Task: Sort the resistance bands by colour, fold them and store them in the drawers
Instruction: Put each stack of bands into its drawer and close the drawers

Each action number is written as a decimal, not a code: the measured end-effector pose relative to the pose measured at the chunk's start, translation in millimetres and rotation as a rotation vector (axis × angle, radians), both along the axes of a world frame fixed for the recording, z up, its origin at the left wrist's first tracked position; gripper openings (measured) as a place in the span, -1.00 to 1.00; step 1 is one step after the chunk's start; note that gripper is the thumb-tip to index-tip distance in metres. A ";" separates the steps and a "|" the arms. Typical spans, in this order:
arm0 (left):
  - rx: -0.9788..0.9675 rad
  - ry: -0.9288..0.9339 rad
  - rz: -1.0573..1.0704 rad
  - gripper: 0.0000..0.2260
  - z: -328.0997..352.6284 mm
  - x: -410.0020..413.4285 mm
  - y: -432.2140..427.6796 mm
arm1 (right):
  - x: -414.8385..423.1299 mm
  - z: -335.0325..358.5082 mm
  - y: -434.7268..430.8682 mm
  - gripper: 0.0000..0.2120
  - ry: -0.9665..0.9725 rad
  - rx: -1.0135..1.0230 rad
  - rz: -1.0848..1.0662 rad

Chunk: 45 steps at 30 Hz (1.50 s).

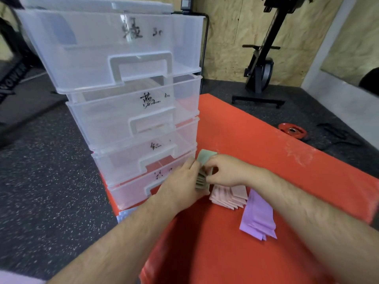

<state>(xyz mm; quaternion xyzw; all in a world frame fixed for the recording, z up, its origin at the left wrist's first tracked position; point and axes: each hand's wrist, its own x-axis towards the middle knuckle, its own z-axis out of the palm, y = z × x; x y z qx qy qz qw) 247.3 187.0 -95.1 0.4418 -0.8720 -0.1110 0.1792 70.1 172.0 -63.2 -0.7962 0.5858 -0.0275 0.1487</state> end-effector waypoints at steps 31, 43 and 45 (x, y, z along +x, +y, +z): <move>-0.150 0.274 0.073 -0.52 23.4 -1.1 6.0 | -1.3 63.9 -13.4 -0.75 -0.172 0.089 -0.257; 0.424 0.886 -0.054 -0.70 103.0 12.5 70.0 | -4.2 199.0 121.4 -0.67 -0.511 -0.252 -0.236; 0.484 0.888 -0.086 -0.73 127.6 22.6 84.9 | -5.5 208.3 135.7 -0.66 -0.573 -0.245 -0.240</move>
